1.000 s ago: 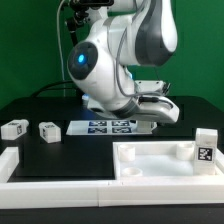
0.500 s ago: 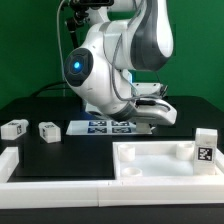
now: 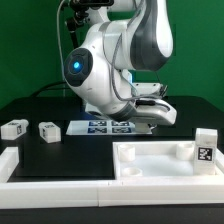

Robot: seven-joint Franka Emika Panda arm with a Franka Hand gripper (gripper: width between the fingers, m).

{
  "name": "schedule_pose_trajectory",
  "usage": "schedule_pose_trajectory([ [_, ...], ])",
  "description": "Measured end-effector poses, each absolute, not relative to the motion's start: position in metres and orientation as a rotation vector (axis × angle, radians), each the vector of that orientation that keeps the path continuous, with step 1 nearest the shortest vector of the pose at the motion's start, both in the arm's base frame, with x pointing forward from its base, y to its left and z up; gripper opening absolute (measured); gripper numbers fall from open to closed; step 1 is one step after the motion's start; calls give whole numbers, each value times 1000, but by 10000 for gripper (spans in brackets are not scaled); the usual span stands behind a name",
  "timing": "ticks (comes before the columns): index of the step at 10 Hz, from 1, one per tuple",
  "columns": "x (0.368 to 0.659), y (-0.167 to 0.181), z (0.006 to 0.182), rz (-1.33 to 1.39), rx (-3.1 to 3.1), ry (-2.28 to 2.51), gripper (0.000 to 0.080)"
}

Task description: Assemble square table

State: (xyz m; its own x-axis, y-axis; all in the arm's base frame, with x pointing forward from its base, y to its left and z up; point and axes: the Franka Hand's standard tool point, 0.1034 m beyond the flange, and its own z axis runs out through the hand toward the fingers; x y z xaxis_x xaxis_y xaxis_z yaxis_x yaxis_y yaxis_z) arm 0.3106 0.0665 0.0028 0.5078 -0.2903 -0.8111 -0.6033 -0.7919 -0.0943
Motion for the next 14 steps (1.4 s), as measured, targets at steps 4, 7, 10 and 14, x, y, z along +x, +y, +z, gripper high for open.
schedule_pose_trajectory([
  [4,359,55,56,1038,-2483,632,285],
  [7,366,53,80,937,-2530,613,287],
  [10,380,40,72,654,-2692,605,287],
  [14,479,24,137,241,-2884,458,287],
])
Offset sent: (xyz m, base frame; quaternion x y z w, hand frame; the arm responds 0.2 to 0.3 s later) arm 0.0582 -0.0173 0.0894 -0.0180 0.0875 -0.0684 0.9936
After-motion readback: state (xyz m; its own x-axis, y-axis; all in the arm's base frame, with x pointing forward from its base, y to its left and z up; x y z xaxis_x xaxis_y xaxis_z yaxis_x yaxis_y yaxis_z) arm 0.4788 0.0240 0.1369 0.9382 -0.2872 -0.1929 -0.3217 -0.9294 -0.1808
